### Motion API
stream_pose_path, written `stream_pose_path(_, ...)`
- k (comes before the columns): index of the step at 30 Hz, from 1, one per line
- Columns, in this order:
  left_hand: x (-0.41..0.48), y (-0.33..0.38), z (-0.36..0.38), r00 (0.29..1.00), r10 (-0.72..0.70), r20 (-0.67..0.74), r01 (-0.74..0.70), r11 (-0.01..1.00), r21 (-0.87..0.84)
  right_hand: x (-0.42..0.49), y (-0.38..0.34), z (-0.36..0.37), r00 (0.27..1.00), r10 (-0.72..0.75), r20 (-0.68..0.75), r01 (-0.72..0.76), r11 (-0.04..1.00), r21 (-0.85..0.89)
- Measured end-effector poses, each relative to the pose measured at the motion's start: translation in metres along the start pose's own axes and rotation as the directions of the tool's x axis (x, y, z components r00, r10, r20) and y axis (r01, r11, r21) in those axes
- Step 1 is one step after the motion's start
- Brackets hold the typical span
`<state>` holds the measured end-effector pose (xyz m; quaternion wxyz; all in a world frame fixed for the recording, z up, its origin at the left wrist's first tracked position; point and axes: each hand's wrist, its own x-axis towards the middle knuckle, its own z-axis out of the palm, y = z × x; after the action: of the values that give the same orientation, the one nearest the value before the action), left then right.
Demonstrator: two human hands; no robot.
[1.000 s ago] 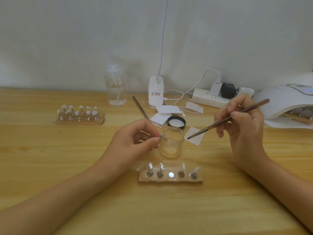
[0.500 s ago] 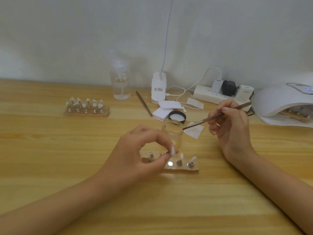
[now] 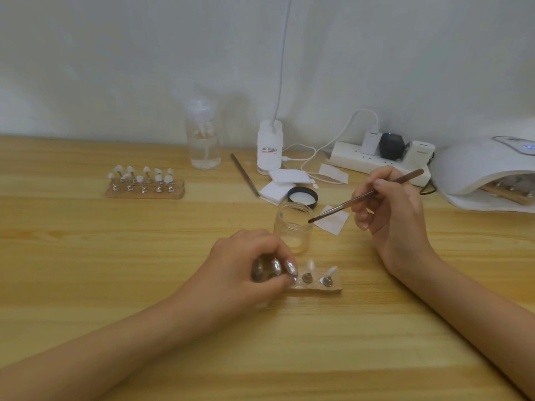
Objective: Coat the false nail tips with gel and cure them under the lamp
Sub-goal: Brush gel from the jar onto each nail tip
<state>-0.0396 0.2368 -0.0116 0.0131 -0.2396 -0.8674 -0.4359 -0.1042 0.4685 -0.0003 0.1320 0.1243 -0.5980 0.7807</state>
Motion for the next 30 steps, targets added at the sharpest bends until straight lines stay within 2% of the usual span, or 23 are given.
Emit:
stream_pose_path(3, 0.000, 0.001, -0.002, 1.000, -0.022, 0.018, 0.022, 1.000, 0.007, 0.001, 0.000, -0.001, 1.000, 0.002, -0.006, -0.002, 1.000, 0.023)
stream_pose_path(7, -0.002, 0.002, -0.007, 0.999, -0.017, 0.034, 0.013, 0.992, 0.127, 0.001, 0.000, -0.002, 1.000, 0.016, -0.010, -0.015, 0.999, 0.028)
stream_pose_path(15, -0.002, 0.003, -0.015, 0.994, -0.053, 0.099, 0.039, 0.990, 0.137, 0.001, 0.001, -0.003, 1.000, 0.024, 0.009, -0.024, 0.999, 0.024)
stream_pose_path(20, 0.001, 0.013, -0.004, 0.997, 0.056, 0.047, -0.067, 0.962, 0.266, 0.001, 0.000, -0.002, 0.999, 0.045, -0.030, -0.044, 0.999, 0.031)
stream_pose_path(25, -0.002, 0.017, 0.002, 0.994, 0.110, -0.009, -0.096, 0.904, 0.416, 0.002, -0.001, -0.001, 0.998, 0.054, -0.022, -0.052, 0.996, 0.068)
stream_pose_path(30, -0.006, 0.027, 0.004, 0.944, 0.319, -0.079, -0.211, 0.774, 0.597, 0.000, -0.003, 0.000, 1.000, 0.019, 0.000, -0.019, 0.999, 0.027)
